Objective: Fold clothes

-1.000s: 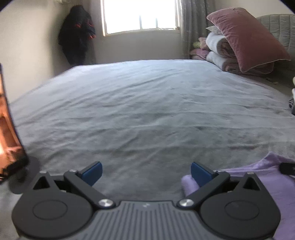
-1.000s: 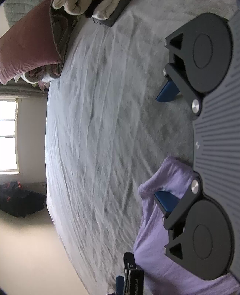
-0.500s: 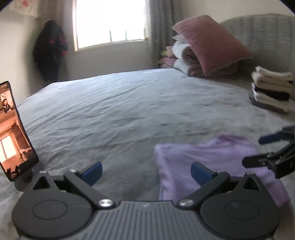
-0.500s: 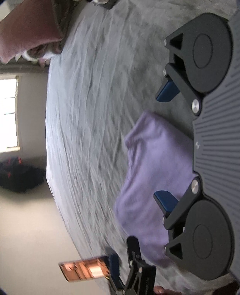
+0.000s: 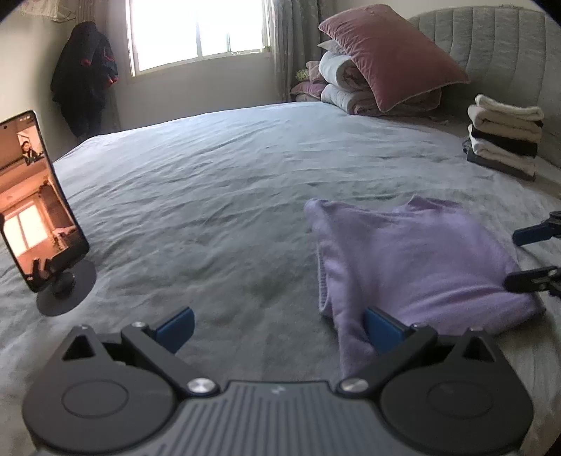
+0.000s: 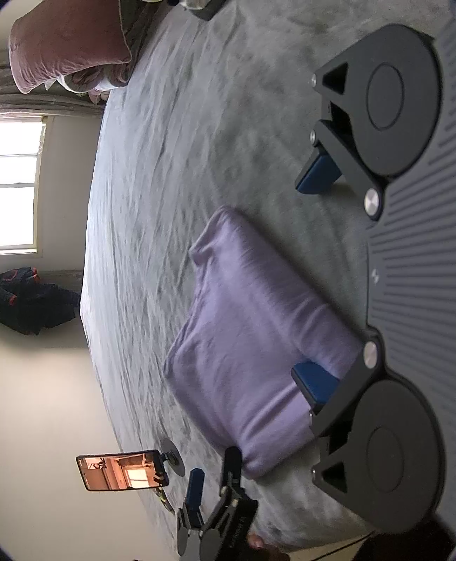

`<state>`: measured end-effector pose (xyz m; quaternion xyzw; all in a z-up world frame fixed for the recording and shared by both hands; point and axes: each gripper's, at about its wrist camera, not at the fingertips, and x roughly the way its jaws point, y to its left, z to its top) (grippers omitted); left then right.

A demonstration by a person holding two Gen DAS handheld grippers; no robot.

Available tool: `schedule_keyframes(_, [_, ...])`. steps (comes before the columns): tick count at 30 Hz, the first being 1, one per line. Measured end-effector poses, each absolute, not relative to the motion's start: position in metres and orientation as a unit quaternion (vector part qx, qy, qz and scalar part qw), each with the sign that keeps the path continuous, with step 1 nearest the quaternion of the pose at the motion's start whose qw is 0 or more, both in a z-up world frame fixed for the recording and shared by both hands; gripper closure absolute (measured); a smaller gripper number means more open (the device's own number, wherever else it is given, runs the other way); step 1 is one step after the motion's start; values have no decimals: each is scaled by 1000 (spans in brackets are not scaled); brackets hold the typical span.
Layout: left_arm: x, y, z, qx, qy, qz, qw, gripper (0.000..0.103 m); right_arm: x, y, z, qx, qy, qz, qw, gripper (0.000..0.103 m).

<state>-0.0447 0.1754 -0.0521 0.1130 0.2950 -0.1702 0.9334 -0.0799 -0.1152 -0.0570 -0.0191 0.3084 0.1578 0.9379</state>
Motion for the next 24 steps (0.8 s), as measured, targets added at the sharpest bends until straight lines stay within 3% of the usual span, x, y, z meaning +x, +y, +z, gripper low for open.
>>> schedule_keyframes(7, [-55,179,-44,154,302,-158,927,1,-92,-129,-55,-18,317,171,933,0])
schedule_keyframes(16, [-50,174,-30,107,304,-180,929,1,-100,-134,-52,-43,327,184,926,0])
schedule_keyframes(24, [-37,159,-31,62,322,-207,922,1,-78,-144,-47,66,372,196,905,0])
